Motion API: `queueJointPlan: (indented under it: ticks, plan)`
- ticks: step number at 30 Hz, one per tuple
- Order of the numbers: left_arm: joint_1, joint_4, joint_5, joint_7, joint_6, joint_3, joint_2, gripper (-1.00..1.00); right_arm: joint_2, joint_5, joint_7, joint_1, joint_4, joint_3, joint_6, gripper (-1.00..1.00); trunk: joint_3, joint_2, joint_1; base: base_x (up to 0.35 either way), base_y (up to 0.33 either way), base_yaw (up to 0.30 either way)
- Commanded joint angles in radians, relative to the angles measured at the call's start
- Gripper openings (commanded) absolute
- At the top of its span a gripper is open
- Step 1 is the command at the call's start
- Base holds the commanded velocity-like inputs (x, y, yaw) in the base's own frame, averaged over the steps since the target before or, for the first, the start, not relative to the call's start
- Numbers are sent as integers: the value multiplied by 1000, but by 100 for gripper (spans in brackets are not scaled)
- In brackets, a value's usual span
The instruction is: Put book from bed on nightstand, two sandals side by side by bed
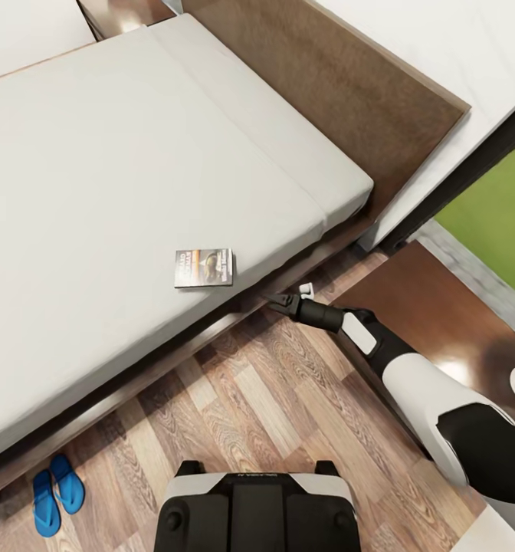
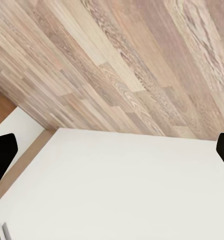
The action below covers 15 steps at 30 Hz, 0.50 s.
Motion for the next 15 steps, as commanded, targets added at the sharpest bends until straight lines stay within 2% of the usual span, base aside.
queueJointPlan:
  ticks: [1,15]
  plan:
    - [1,-3,7,5,6,-8,0,100,-2,-10,0,-4,4,5,7,100,-4,-8,4,0,0,0]
    - [0,-3,7,5,6,-8,-1,100,-6,-12,0,-22,33,5,7,100,-48,-106,58,0,0,0]
